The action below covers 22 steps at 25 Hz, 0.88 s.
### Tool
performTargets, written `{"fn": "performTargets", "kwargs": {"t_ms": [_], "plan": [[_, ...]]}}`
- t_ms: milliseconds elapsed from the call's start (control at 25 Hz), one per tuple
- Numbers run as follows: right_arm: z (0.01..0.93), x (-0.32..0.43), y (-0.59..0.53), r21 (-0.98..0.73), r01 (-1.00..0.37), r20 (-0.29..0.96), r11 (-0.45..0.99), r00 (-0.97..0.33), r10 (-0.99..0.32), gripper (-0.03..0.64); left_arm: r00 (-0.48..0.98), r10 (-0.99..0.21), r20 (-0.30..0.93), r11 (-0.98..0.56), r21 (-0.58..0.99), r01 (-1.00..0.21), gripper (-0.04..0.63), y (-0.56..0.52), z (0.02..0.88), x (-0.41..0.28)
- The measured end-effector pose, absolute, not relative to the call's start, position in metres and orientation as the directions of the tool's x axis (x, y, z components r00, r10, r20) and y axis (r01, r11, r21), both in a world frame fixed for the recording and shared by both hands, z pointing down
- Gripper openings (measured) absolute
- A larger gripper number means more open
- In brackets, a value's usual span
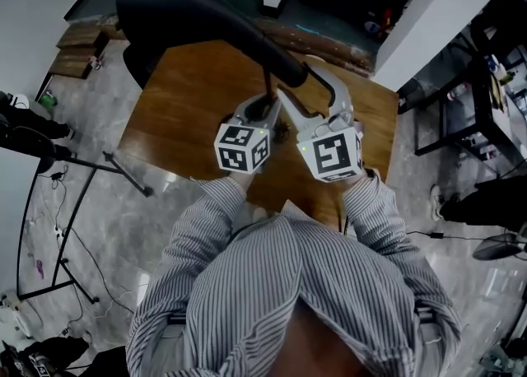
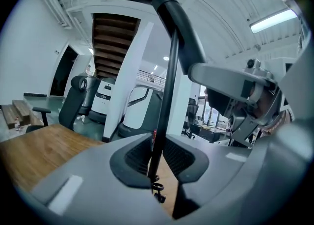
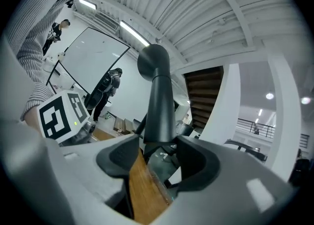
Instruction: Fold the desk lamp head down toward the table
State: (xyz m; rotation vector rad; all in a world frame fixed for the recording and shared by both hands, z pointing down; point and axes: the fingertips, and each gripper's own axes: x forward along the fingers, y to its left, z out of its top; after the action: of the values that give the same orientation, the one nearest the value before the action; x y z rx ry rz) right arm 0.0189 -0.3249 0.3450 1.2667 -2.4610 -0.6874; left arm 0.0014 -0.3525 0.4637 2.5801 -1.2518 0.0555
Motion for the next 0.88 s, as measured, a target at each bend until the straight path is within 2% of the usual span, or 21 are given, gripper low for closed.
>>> {"fn": "performTargets", "kwargs": {"t_ms": [120, 520, 880], "plan": [[0.342, 0.021, -0.327, 0.562, -0.675, 0.026, 0.478, -0.563, -0.826, 0.21, 0.626, -0.764, 0.153, -0.589, 0.228, -0.775, 0.069, -0.352, 0.464, 0.002], [0.335, 0.028, -0.323, 0.639, -0.58, 0.084, 0.505, -0.6, -0.796, 0.202, 0.609, -0.782, 0.136, -0.572, 0.23, -0.787, 0.069, -0.352, 0.464, 0.004], [0.328, 0.042, -0.315, 0.731, -0.332, 0.316, 0.596, -0.61, -0.727, 0.195, 0.606, -0.785, 0.126, -0.571, 0.229, -0.788, 0.069, -0.349, 0.464, 0.005]]}}
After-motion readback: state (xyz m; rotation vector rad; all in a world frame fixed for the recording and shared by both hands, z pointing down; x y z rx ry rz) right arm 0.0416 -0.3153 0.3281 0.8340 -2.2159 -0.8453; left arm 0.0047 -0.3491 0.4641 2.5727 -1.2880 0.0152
